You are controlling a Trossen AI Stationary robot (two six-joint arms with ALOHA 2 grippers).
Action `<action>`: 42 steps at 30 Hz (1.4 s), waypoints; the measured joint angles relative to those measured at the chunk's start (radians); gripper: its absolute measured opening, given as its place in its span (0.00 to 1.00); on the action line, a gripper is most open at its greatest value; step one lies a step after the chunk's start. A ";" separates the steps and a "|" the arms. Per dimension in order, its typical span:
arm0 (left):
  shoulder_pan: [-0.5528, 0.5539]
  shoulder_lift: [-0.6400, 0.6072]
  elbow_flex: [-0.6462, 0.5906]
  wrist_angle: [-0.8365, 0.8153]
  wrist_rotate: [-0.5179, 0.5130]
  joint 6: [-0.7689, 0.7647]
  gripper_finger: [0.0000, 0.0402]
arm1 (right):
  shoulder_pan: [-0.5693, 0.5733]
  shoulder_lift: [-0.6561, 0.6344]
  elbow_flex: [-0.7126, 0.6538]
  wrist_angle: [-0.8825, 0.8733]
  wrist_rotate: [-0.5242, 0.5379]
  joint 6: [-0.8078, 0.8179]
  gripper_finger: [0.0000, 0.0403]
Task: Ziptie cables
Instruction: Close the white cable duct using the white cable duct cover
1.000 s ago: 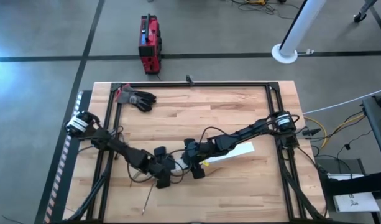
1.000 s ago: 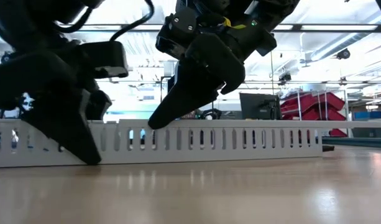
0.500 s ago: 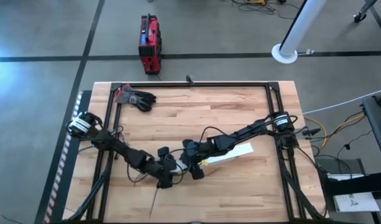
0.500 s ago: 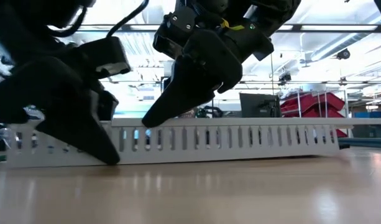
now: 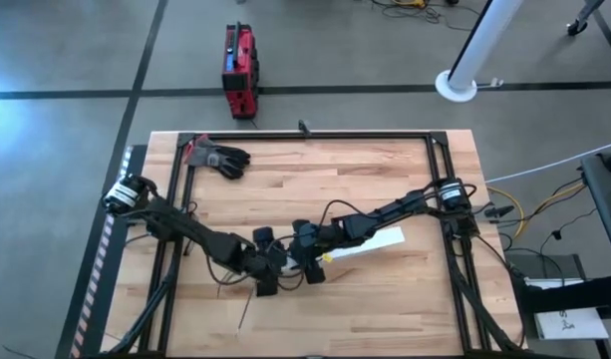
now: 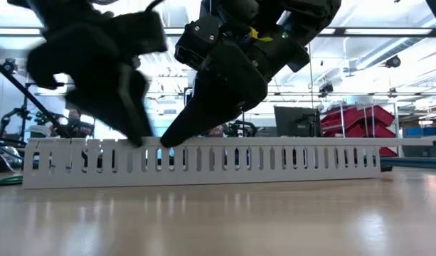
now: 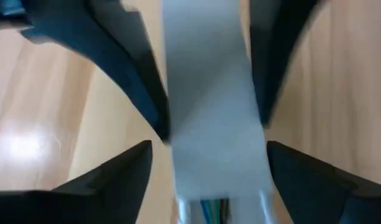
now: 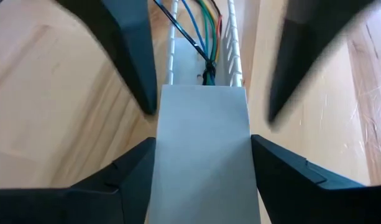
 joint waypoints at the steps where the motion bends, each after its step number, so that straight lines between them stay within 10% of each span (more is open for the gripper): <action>1: -0.002 0.000 0.010 -0.048 0.033 -0.024 0.76 | -0.003 0.004 0.000 0.000 -0.003 0.002 0.55; 9: -0.045 0.015 -0.058 -0.128 0.121 -0.207 0.77 | -0.006 0.015 0.000 0.003 -0.005 -0.001 0.54; 17: -0.055 0.009 -0.245 0.127 0.102 -0.293 0.75 | -0.006 0.015 -0.003 0.020 -0.009 -0.011 0.55; 24: -0.063 0.008 -0.326 0.306 0.044 -0.243 0.51 | -0.005 0.017 0.027 0.012 -0.041 -0.033 0.56; 42: -0.035 0.042 -0.234 0.397 -0.082 -0.043 0.54 | -0.001 0.025 0.070 0.033 -0.047 -0.048 0.54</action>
